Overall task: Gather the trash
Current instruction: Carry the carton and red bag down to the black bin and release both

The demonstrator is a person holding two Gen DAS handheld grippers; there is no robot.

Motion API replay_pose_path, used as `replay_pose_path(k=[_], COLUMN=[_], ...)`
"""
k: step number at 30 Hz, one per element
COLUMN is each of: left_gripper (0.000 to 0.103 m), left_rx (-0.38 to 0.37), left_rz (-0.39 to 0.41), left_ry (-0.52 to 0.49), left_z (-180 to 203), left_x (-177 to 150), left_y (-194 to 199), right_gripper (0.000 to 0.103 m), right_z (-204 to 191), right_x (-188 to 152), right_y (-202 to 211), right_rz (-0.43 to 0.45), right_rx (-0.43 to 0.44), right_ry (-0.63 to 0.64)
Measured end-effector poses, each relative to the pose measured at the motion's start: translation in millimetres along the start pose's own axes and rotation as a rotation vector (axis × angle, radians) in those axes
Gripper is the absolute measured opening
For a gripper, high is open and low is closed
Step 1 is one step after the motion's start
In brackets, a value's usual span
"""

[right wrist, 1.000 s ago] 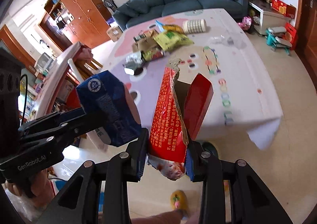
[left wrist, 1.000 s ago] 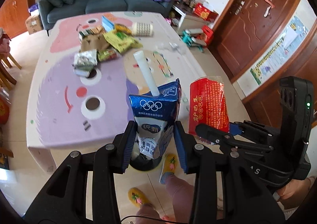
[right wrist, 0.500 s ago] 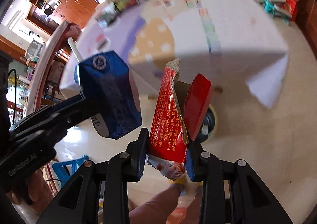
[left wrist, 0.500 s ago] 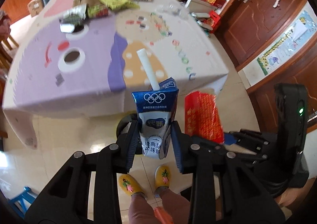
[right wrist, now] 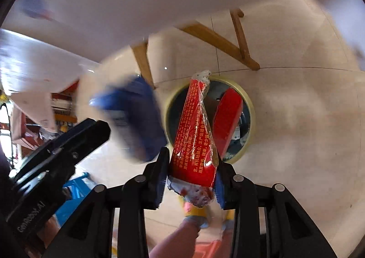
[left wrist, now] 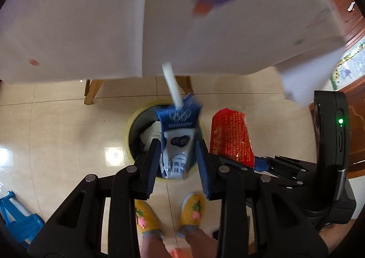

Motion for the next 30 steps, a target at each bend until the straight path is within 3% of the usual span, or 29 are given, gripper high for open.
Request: replay_pose_path(k=[4, 6, 9, 12, 21, 30], left_gripper=[0.031, 0.042, 0.062, 0.071, 0.071, 0.071], left_rx=[0.036, 0.059, 0.081, 0.099, 0.123, 0.132], left_rz=[-0.011, -0.041, -0.039, -0.028, -0.014, 0.004], left_ry=[0.006, 0.017, 0.031, 0.036, 0.043, 0.061], left_z=[-10.0, -14.6, -17.5, -20.7, -30.6, -23.1], left_x=[-5.7, -10.1, -17.8, -21.9, -6.4, 10.0], left_y=[-45.5, -64.0, -75.0, -75.5, -57.8, -1.2], right_gripper=[0.046, 0.054, 0.059, 0.061, 0.062, 0.062], right_z=[14.8, 21.3, 21.5, 19.7, 10.1, -6.5], right_x=[3.4, 4.2, 9.2, 7.8, 18.0, 23.7], right_y=[-45.9, -61.1, -67.7, -65.0, -50.9, 11.6], right_rz=[-0.007, -0.001, 0.024, 0.045, 0.084, 0.132], right_rx=[-0.024, -0.029, -0.037, -0.04, -0.034, -0.036], right_ry=[0.005, -0.001, -0.016, -0.033, -0.041, -0.047])
Point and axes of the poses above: each gripper's, at about its wrist camera, not at the fingertips, and y roughly against the way its jaws point, z to its right, x to its top, the point moved 2 cm from there along -y, roughly the way its jaws point, and after that the axes turned 5 degrees about -y, right-handed, at the moved point
